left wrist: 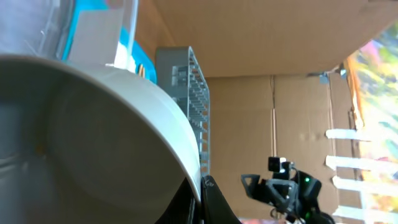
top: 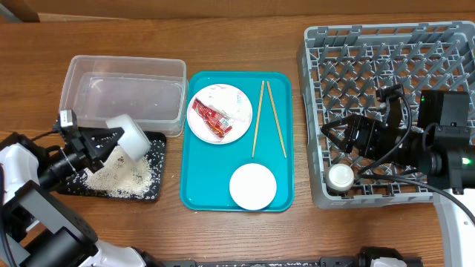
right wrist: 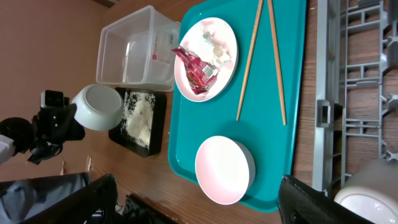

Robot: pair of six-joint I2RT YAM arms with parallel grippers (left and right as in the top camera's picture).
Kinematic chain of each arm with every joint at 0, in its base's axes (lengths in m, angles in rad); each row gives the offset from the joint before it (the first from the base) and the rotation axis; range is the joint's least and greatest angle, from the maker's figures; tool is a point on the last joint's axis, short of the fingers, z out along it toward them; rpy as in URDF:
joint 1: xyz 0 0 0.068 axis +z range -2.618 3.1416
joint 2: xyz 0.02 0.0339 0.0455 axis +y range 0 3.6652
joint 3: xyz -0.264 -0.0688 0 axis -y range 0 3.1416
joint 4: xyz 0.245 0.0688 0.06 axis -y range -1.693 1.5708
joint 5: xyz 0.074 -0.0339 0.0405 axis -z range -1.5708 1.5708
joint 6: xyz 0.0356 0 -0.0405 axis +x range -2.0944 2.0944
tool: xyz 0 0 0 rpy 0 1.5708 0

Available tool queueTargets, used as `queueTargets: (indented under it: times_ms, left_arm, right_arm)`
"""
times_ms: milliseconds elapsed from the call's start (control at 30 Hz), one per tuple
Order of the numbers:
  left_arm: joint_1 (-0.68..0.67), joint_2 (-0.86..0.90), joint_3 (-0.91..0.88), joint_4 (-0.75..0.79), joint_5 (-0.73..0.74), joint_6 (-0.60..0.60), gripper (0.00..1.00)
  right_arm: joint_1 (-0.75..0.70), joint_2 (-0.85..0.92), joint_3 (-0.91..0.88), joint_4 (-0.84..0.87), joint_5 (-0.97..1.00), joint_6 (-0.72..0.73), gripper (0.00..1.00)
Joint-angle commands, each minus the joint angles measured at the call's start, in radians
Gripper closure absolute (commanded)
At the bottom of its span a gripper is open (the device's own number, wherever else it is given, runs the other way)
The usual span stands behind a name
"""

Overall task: Sort waste into correct bins and load items into the dishwasher
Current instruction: 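Tip the rice bowl over the black tray to dump the rice, then set the emptied bowl back on the teal tray with left gripper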

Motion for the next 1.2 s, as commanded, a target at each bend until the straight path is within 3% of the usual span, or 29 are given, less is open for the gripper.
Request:
queueTargets:
  times_ms: [0,100,367,500,667,800,933,1000,1067,1167]
  left_arm:
    - [0.002,0.007,-0.002,-0.048,0.000,0.002,0.96]
    - [-0.023,0.000,-0.002,-0.122,-0.002,0.158,0.96]
    - [-0.032,-0.009,0.002,-0.108,-0.022,0.097,0.96]
    - [-0.135,-0.037,0.002,-0.122,-0.085,0.120,0.96]
    - [-0.304,-0.074,0.002,-0.098,-0.110,0.045,0.96]
    - [-0.502,-0.127,0.002,0.118,-0.331,-0.351,0.96]
    - [-0.687,-0.206,0.002,0.283,-0.702,-0.722,0.96]
    - [-0.769,-0.238,0.002,0.319,-0.885,-0.845,0.96]
    - [-0.937,-0.263,0.002,0.362,-1.163,-1.011,0.96]
    - [-1.092,-0.254,-0.006,0.406,-1.321,-1.116,0.96]
  right_arm:
    - [0.000,-0.005,0.023,0.001,-0.002,-0.008,0.15]
    - [0.000,-0.005,0.023,0.003,-0.002,-0.008,0.15]
    - [0.000,-0.005,0.023,0.013,-0.002,-0.008,0.15]
    - [0.000,-0.005,0.023,0.016,-0.002,-0.008,0.14]
    - [0.000,-0.005,0.023,0.010,-0.012,-0.057,0.11]
    - [0.000,-0.005,0.023,-0.006,-0.010,-0.064,0.11]
    - [0.000,-0.005,0.023,-0.008,-0.010,-0.064,0.11]
    - [0.000,-0.005,0.023,-0.010,-0.010,-0.064,0.11]
    - [0.000,-0.005,0.023,-0.009,-0.010,-0.064,0.10]
    - [0.000,-0.005,0.023,-0.007,-0.010,-0.064,0.10]
